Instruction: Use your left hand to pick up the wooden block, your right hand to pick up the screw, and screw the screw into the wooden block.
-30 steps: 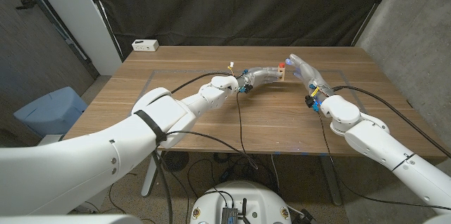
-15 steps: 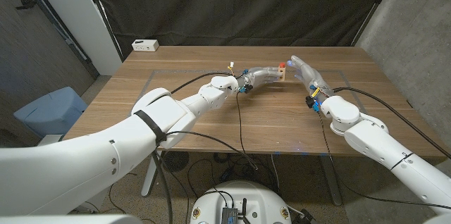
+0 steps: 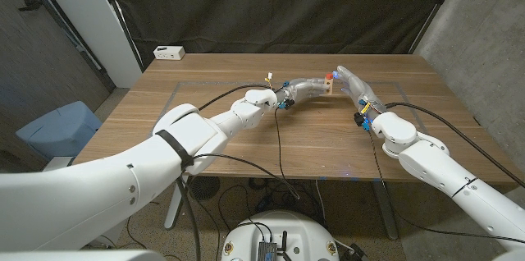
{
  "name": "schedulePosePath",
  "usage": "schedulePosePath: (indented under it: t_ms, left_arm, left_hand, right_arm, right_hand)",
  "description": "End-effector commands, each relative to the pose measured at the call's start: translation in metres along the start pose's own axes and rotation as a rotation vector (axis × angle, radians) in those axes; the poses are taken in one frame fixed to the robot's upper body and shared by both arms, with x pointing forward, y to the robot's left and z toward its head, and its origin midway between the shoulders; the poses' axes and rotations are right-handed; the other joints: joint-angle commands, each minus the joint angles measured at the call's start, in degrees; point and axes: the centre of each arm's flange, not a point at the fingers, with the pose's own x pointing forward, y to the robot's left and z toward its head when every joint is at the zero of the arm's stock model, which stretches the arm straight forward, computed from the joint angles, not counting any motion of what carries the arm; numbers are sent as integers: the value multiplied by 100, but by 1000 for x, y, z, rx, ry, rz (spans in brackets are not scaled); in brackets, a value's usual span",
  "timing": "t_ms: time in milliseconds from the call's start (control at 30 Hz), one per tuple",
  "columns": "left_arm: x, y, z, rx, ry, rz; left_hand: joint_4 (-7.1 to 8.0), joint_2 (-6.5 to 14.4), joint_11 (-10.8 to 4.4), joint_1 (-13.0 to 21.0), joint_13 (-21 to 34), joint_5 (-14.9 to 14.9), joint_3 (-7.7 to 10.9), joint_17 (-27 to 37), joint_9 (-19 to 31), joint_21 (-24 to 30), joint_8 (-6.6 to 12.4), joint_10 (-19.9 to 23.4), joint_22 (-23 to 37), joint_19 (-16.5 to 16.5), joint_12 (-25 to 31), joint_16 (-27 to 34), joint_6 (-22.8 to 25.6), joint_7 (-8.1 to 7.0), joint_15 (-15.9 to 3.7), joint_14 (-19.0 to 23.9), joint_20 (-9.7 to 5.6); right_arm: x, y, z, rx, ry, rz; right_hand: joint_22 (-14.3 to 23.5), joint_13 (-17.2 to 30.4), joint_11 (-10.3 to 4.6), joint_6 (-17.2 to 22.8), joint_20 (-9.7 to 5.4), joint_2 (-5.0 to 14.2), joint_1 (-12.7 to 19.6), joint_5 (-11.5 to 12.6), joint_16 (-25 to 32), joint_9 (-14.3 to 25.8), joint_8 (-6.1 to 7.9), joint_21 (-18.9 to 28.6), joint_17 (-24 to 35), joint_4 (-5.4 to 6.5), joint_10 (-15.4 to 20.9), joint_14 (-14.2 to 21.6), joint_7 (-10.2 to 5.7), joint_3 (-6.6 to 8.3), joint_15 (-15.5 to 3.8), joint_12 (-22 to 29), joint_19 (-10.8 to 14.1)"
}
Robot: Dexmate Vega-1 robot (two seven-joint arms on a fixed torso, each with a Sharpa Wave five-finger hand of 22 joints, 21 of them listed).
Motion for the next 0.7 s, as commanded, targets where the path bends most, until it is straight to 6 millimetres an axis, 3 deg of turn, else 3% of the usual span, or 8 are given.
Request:
schedulePosePath:
  t_ms: [33, 700]
  left_arm:
    - [-2, -2, -1, 2, -14, -12]
    - [-2, -4, -2, 3, -18, -24]
  left_hand:
    - [16, 25, 22, -15, 13, 30, 20, 16, 30, 29, 48, 32, 24, -18, 41, 19, 91, 50, -321, 10, 18]
    - [14, 20, 24, -15, 13, 30, 19, 15, 30, 29, 51, 20, 24, -17, 36, 18, 98, 59, -324, 9, 14]
  right_arm:
    - [-2, 3, 0, 3, -4, 3]
    - [-8, 7, 6, -7, -19, 5]
  right_hand:
    - [16, 8, 39, -11, 6, -37, -24, 30, -7, 13, -11, 35, 20, 3, -144, -458, 5, 35, 35, 16, 36]
    - [17, 9, 37, 8, 5, -32, -21, 31, -4, 13, 5, 34, 19, -2, -139, -448, 4, 43, 30, 19, 37]
